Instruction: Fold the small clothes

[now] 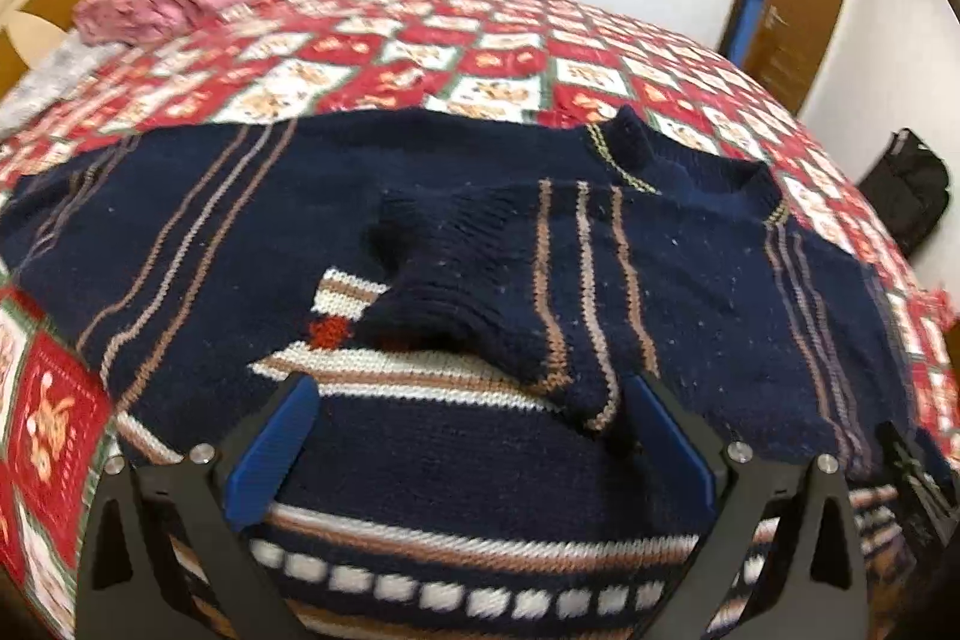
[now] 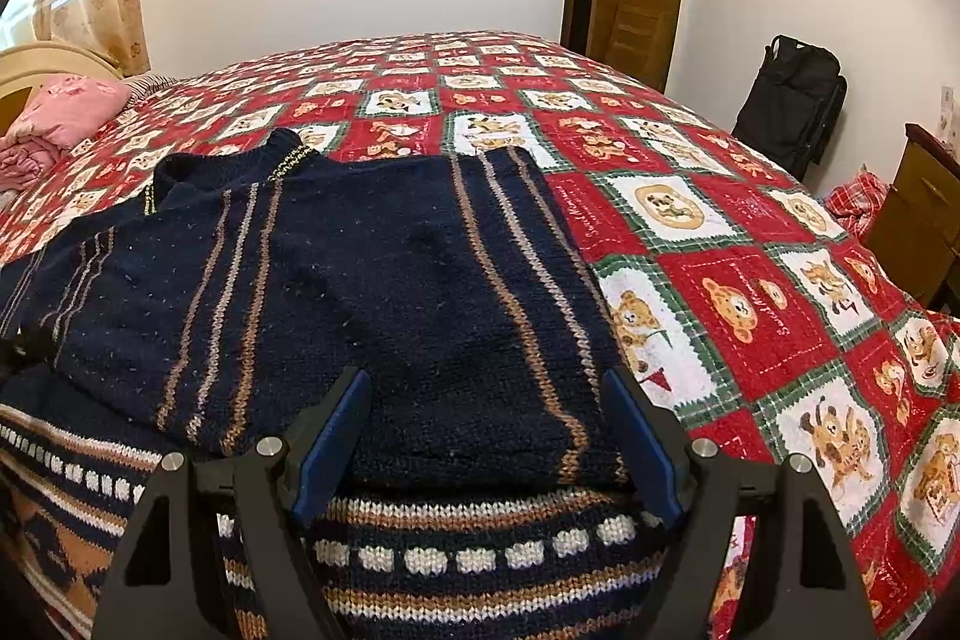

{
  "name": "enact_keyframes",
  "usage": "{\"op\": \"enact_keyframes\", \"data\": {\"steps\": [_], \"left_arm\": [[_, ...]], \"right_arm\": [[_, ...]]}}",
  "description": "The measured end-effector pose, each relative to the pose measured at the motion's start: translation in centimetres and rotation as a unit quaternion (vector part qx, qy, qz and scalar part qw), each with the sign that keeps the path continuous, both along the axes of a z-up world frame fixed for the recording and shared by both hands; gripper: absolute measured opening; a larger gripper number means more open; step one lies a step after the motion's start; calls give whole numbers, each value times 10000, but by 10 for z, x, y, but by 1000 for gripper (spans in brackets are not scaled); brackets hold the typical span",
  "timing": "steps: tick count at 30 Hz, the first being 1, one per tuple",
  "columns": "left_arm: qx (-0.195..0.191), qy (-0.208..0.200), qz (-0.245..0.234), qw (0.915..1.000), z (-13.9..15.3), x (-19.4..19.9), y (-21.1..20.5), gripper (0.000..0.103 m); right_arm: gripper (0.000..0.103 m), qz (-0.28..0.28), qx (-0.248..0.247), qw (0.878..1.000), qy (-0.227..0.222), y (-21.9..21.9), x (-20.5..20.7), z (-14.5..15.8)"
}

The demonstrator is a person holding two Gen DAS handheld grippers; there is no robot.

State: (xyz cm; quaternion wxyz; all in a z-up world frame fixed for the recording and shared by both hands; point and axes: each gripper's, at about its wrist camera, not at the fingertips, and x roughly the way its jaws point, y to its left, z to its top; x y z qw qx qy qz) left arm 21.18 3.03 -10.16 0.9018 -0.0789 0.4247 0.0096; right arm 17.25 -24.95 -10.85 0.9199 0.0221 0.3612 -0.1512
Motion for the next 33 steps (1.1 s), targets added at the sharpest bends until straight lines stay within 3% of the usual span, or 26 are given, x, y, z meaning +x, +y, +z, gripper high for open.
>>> {"op": "enact_keyframes", "data": {"steps": [5,8,10,12,15,20,23,25,28,31,32,33], "left_arm": [[276,-457,884,9947,37,-9,75,103],[405,-625,1697,9827,55,-9,151,103],[460,-732,2289,9696,60,-9,205,103],[498,-775,2942,9513,58,-10,258,103],[410,-392,3608,9309,40,-1,325,103],[32,170,3858,9224,5,17,378,98],[-310,248,3905,9197,-10,26,391,95],[-163,98,3956,9182,-7,27,388,95],[-124,-36,3738,9274,-3,32,379,68],[-18,-11,3648,9311,-3,37,378,39],[-105,-62,3555,9346,-3,36,378,23],[-197,-94,3477,9374,-2,38,380,16]], "right_arm": [[80,13,-20,10000,-19,1,-1,0],[80,15,-18,10000,-17,1,-2,0],[80,8,-51,10000,-14,1,-2,0],[80,-1,-81,10000,-3,3,-1,-1],[80,-6,-100,9999,11,4,-1,-1],[81,-13,-132,9999,39,5,1,-1],[81,-21,-159,9998,66,6,3,-2],[82,-28,-169,9998,70,6,3,-2],[82,-36,-186,9998,76,7,4,-3],[82,-50,-206,9997,81,7,4,-3],[82,-48,-201,9998,77,7,4,-3],[82,-44,-193,9998,76,7,4,-3]]}}
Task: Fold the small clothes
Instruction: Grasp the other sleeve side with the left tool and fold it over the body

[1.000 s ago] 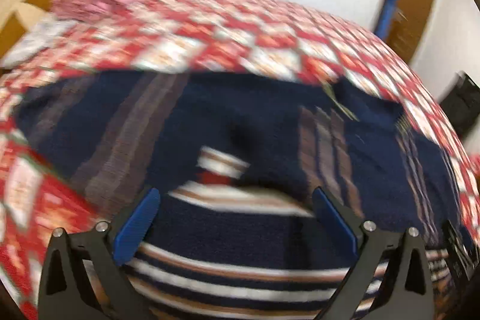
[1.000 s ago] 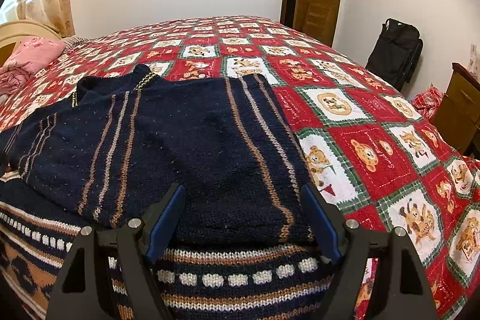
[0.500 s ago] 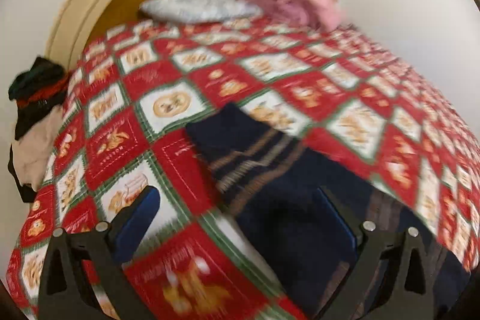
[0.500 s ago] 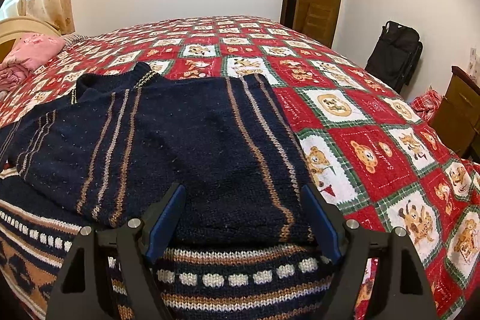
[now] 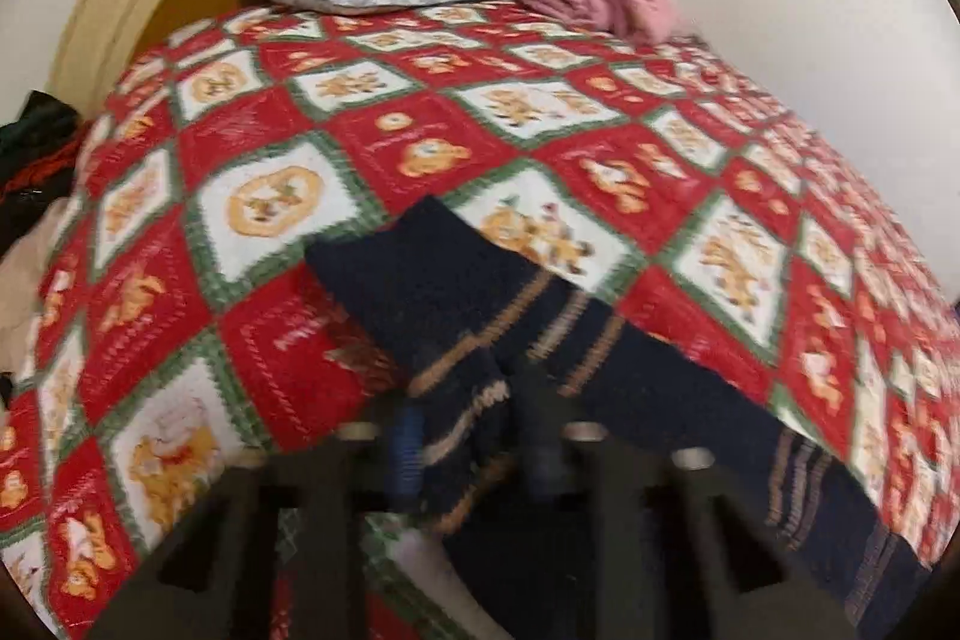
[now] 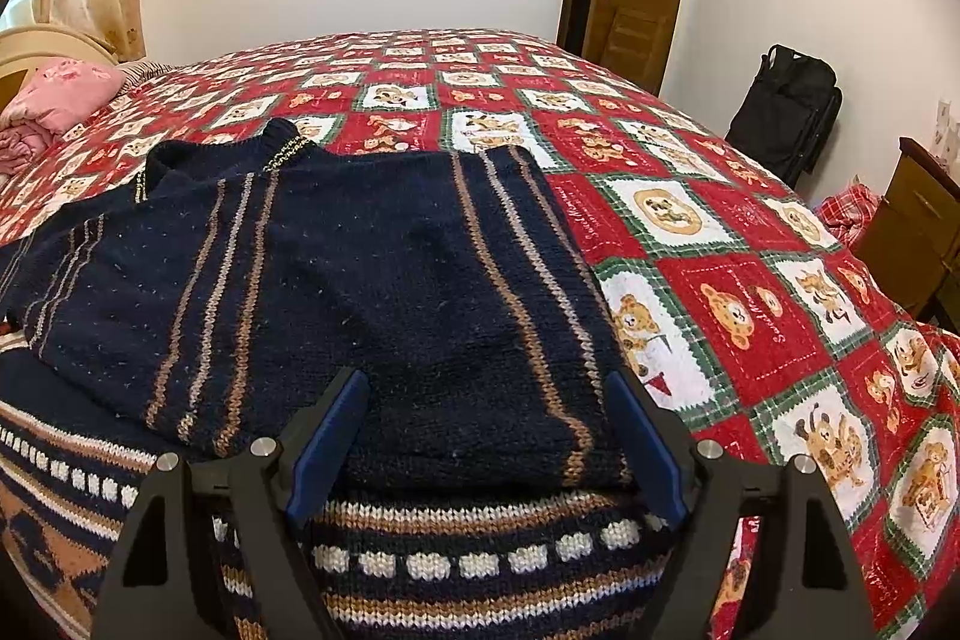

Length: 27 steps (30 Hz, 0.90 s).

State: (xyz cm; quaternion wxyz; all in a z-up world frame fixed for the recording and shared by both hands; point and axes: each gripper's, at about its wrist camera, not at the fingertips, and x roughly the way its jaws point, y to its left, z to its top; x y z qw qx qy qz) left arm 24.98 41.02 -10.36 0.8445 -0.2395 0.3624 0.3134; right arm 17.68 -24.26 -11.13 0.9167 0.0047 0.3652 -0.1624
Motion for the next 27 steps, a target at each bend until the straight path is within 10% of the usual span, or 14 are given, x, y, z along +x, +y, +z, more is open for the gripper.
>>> {"op": "enact_keyframes", "data": {"steps": [11,17,24,27], "left_arm": [[869,-864,-1358,9831,83,-24,-112,13],[1140,-1310,-2877,9418,117,-42,-254,13],[889,-1177,-4325,8895,80,-57,-399,13],[671,-897,-4584,8816,56,-59,-430,17]], "right_arm": [[83,34,93,9999,-55,-2,-3,2],[83,69,386,9988,-301,-2,-20,15],[83,295,860,9942,-569,6,-52,36],[83,447,1052,9921,-523,11,-58,39]]}}
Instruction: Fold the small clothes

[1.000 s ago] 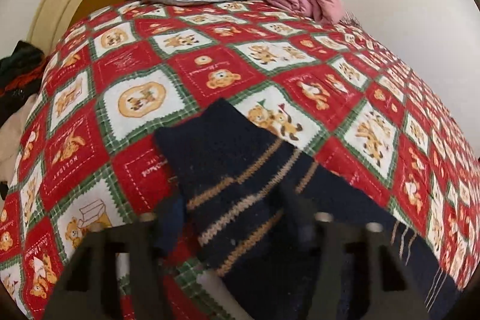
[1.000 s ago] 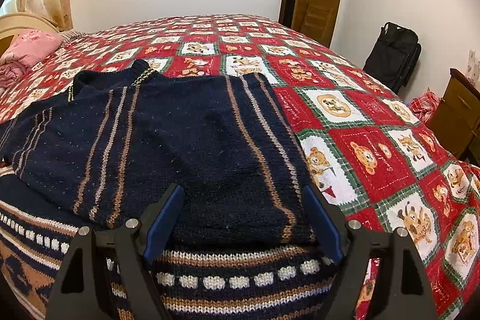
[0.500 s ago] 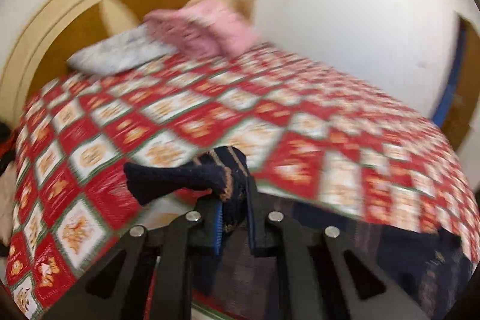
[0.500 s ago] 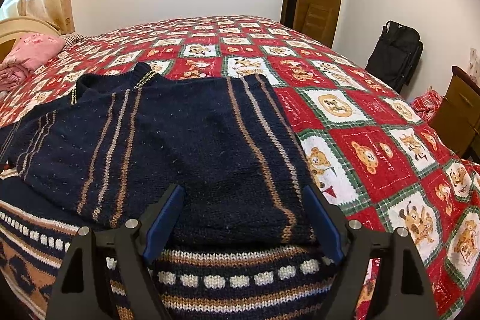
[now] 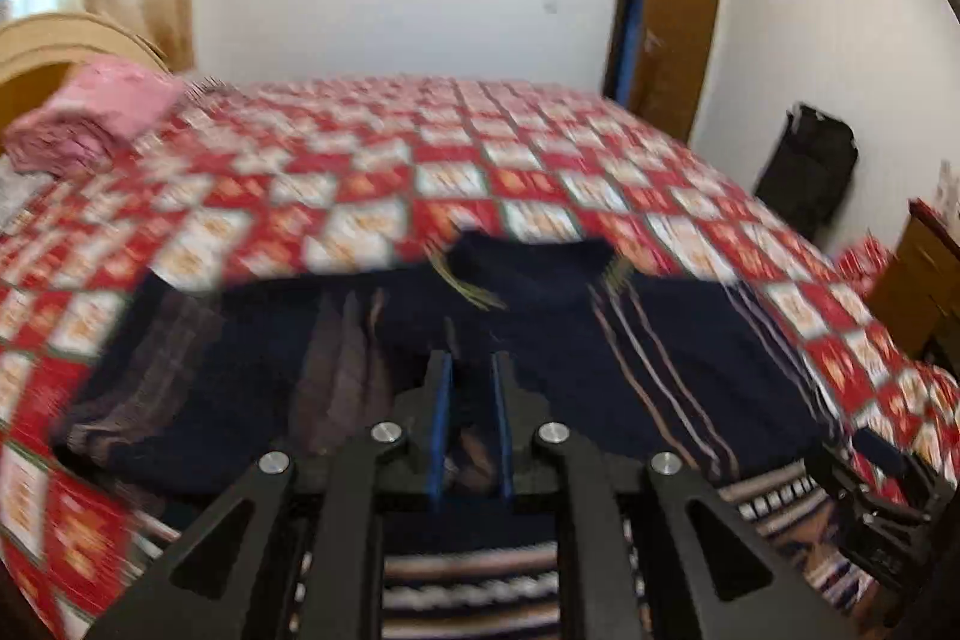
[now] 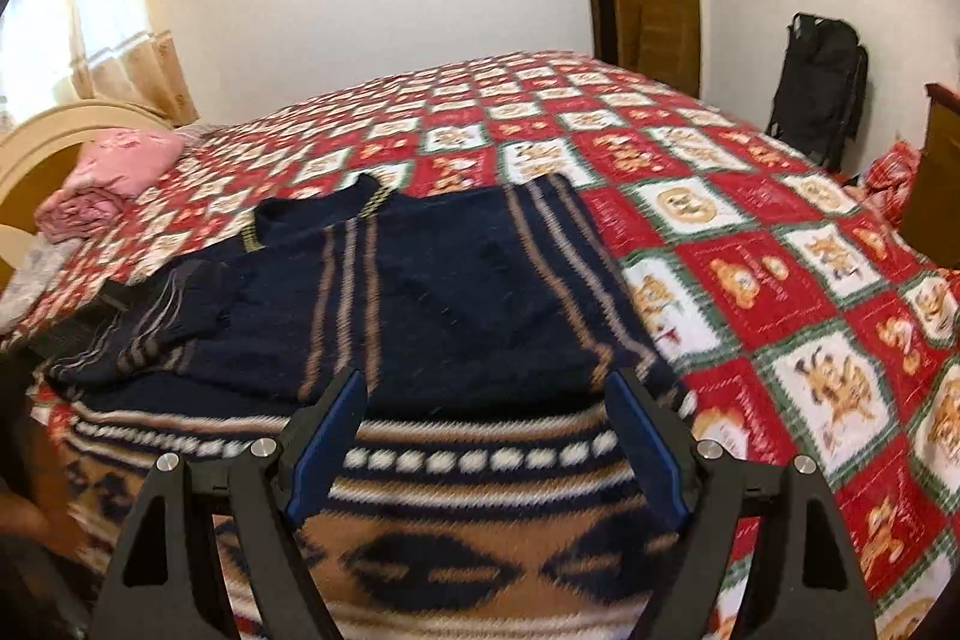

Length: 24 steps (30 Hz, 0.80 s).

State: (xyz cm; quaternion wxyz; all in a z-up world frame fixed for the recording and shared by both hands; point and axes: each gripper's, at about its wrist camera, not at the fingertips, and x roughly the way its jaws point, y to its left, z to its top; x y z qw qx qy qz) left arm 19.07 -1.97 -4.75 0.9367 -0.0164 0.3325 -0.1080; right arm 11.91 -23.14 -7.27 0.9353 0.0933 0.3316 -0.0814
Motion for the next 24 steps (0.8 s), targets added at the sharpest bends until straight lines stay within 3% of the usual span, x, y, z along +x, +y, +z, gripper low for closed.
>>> {"op": "enact_keyframes", "data": {"steps": [1,4,9,11,14,20,24], "left_arm": [[37,152,-34,9999,-8,-1,-9,19],[31,514,-160,9985,-23,-8,-12,41],[-101,149,370,9992,-4,-41,29,67],[44,22,734,9973,2,-50,50,69],[230,-52,1090,9938,4,-57,69,69],[62,36,1459,9893,0,-67,99,75],[-50,10,1579,9874,1,-72,114,78]], "right_arm": [[83,76,42,10000,12,2,-1,0],[83,390,275,9988,68,9,0,0],[83,800,1022,9915,40,19,19,8],[83,1111,1606,9808,10,26,39,14],[83,1503,2029,9675,138,50,78,16],[83,1551,1843,9644,1090,108,155,-28],[79,1771,711,9762,1029,154,170,-32]]}}
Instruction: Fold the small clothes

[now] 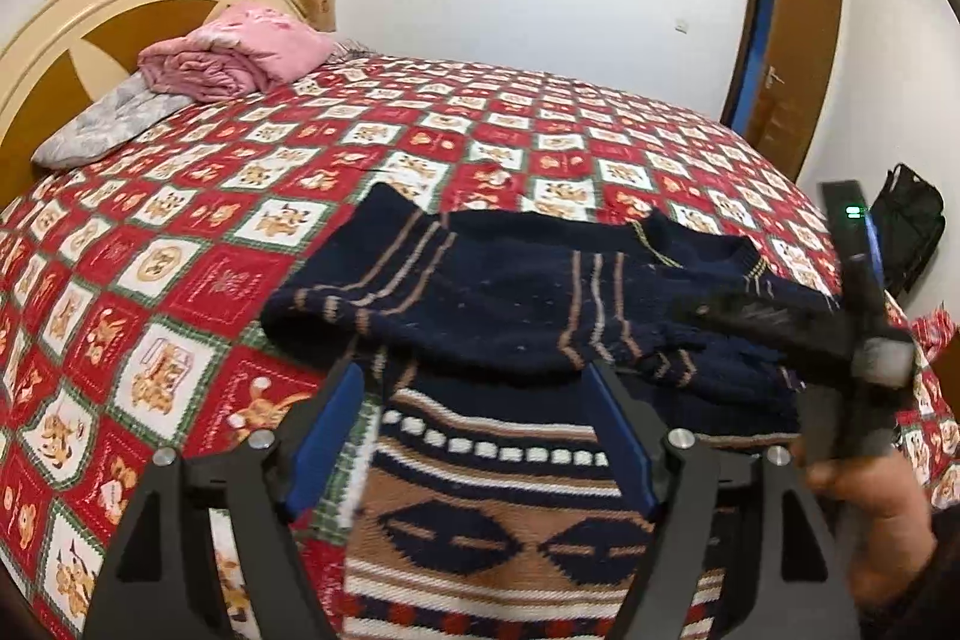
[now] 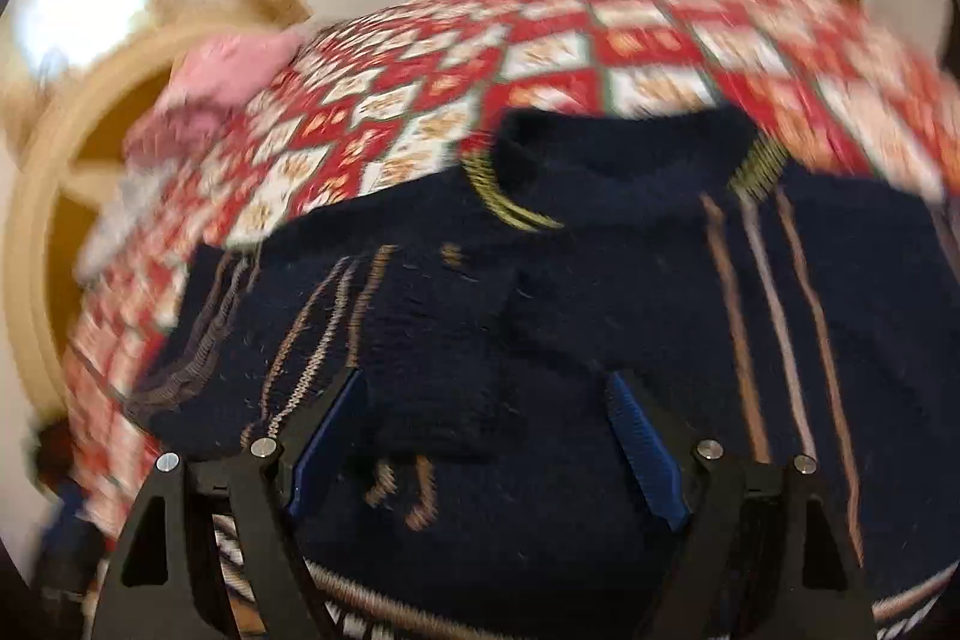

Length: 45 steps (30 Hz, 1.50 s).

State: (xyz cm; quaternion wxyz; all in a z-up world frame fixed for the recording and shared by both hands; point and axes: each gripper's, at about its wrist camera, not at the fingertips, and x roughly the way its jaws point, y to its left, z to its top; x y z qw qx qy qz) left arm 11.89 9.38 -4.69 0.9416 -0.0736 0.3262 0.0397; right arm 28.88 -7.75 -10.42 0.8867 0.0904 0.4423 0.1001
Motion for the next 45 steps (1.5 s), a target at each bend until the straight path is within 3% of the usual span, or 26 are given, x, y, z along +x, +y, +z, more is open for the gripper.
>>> {"op": "enact_keyframes", "data": {"steps": [1,2,3,4,5,8,12,17,21,24,28,33,34,38,40,45], "left_arm": [[-29,-19,30,10000,0,-1,4,78],[-57,-40,86,9999,1,-2,9,78],[-95,-65,187,9998,1,-3,15,78],[-134,-80,264,9995,1,-3,21,78],[-202,-83,377,9990,1,-3,28,78],[-376,-85,553,9977,1,-4,42,78],[-391,-178,801,9959,6,-7,59,78],[-440,-277,984,9938,11,-9,72,78],[-460,-273,954,9940,9,-6,71,78],[-522,-169,840,9950,3,0,63,78],[-414,-84,551,9976,-2,8,41,78],[-197,51,139,9997,-6,20,7,78],[-163,84,95,9998,-7,21,3,78],[-126,204,-118,9996,-12,24,-10,78],[-85,233,-184,9995,-14,25,-13,78],[-31,276,-261,9993,-17,34,-22,78]], "right_arm": [[60,236,-190,9995,-41,13,2,0],[48,470,-555,9973,-51,31,2,-2],[47,516,-828,9952,-109,39,3,-3],[38,537,-930,9940,-202,44,3,-3],[27,576,-882,9942,-234,44,2,-2],[19,637,-731,9949,-282,43,2,3],[19,655,-745,9912,-879,39,-7,40],[19,424,-841,9814,-1673,-3,-21,111],[19,188,-1268,9740,-1870,-46,-30,131],[19,-85,-1495,9735,-1729,-88,-41,118],[19,-412,-1468,9813,-1171,-130,-52,69],[19,-646,-1337,9862,-730,-149,-55,16],[26,-714,-1319,9864,-665,-152,-54,9],[50,-977,-730,9915,-443,-175,-58,4],[51,-1143,-305,9917,-501,-194,-72,10],[51,-1639,-281,9839,-655,-214,-91,35]]}}
